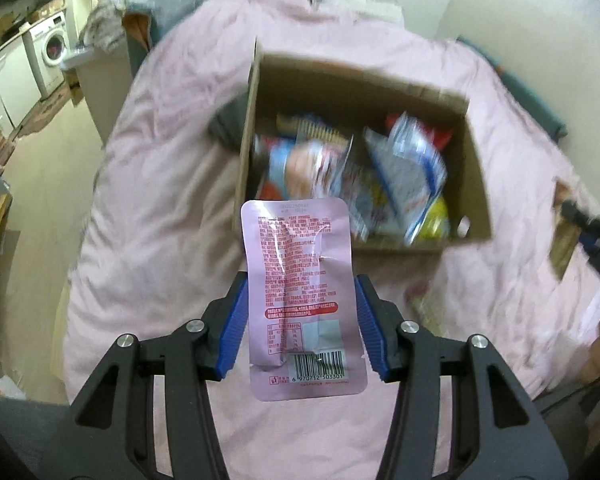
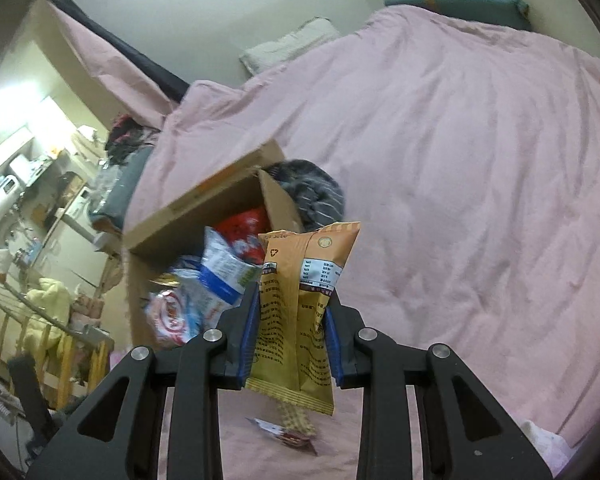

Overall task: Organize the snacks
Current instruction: 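Carry the pink packet and gold bag over the box with both tools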

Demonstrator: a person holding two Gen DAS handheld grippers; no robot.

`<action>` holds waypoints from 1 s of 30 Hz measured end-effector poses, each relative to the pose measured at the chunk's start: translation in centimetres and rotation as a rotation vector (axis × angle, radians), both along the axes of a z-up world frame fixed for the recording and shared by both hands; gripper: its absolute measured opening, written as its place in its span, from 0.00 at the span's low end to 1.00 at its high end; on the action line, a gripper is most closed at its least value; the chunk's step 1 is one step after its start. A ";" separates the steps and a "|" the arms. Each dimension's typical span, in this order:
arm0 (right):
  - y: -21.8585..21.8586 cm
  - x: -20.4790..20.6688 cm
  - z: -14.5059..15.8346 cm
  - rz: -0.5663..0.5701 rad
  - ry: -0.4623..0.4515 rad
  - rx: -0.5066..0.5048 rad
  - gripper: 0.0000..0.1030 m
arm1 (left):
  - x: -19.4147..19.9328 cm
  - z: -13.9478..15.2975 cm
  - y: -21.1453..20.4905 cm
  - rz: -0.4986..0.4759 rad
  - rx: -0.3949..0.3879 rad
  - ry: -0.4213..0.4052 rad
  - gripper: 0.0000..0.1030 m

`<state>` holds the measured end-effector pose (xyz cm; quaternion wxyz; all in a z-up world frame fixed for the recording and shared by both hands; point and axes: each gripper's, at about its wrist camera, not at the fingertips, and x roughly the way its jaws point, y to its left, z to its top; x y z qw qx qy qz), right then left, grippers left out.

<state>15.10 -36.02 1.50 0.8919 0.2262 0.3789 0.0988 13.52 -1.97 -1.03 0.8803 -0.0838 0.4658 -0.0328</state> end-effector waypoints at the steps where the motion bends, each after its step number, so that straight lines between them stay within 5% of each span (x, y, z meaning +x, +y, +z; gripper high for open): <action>1: 0.3 0.1 0.2 0.011 -0.011 0.005 0.30 | 0.5 0.8 0.0 -0.003 -0.003 -0.022 0.46; 13: 3.9 4.3 0.7 0.086 -0.051 -0.064 0.30 | 7.2 6.1 -0.6 -0.010 0.042 -0.167 0.46; 26: 6.5 8.7 -1.6 0.126 -0.013 -0.157 0.30 | 12.5 4.3 -2.6 -0.038 0.058 -0.178 0.46; 30: 7.4 10.1 -2.6 0.143 0.011 -0.174 0.30 | 13.7 3.0 -3.2 -0.048 0.114 -0.213 0.46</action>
